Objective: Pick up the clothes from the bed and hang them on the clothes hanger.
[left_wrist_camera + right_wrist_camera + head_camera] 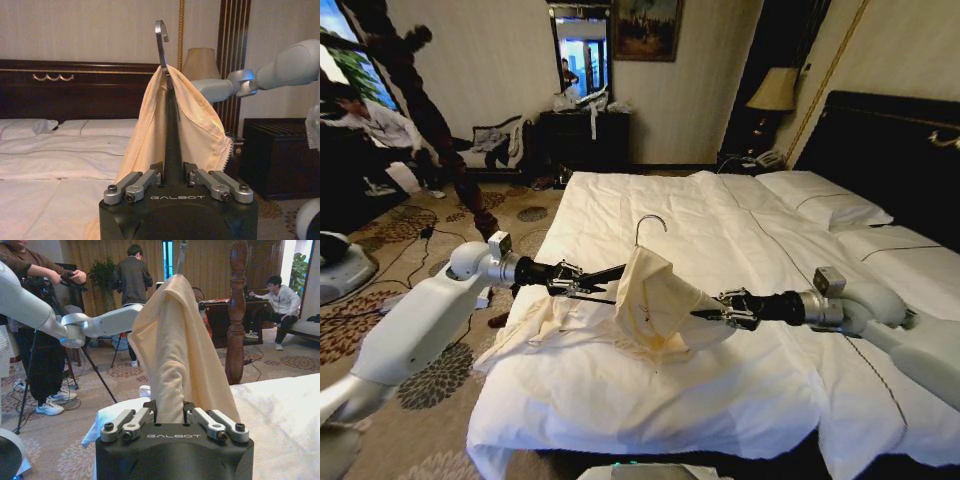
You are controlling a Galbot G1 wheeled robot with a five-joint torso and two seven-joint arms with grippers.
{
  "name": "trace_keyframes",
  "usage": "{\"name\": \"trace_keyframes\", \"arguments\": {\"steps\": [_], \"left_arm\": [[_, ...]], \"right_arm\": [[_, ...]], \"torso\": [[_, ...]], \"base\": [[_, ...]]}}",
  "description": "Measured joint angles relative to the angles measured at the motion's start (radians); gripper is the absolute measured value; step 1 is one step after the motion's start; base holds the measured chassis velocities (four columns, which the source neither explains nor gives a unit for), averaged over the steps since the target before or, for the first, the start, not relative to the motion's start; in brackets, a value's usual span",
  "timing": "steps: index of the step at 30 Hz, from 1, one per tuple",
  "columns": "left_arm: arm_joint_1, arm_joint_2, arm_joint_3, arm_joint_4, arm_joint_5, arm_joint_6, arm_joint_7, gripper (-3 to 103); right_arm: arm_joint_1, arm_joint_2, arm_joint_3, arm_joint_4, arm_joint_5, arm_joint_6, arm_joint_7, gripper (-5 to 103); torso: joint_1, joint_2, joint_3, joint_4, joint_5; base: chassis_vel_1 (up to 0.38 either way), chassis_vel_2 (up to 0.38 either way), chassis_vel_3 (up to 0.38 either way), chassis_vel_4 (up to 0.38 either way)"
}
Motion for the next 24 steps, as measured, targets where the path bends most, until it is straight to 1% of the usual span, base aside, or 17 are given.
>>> {"name": "trace_keyframes", "arguments": {"steps": [6,16,19,24], "left_arm": [[-0.009,-0.002,0.008,0.014,-0.012,-0.011,-0.013,18],[-0.024,-0.019,0.018,0.033,-0.019,-0.012,-0.020,18],[-0.017,-0.028,0.010,0.029,-0.024,-0.011,-0.032,18],[-0.003,-0.033,-0.004,0.026,-0.026,-0.011,-0.034,18]], "right_arm": [[0.000,0.001,0.002,0.005,0.005,-0.004,-0.025,21],[0.000,0.001,0.000,0.005,0.011,-0.004,-0.026,21],[-0.002,0.004,-0.005,0.004,0.030,0.001,0.011,21],[-0.002,0.006,-0.009,0.002,0.040,0.002,0.037,21]], "torso": [[0.000,0.000,0.000,0.0000,0.0001],[0.000,0.000,0.000,-0.0001,0.0000],[0.000,0.000,0.000,-0.0001,0.0000],[0.000,0.000,0.000,0.0000,0.0000]], "base": [[0.000,0.000,0.000,0.000],[0.000,0.000,0.000,0.000],[0.000,0.000,0.000,0.000],[0.000,0.000,0.000,0.000]]}}
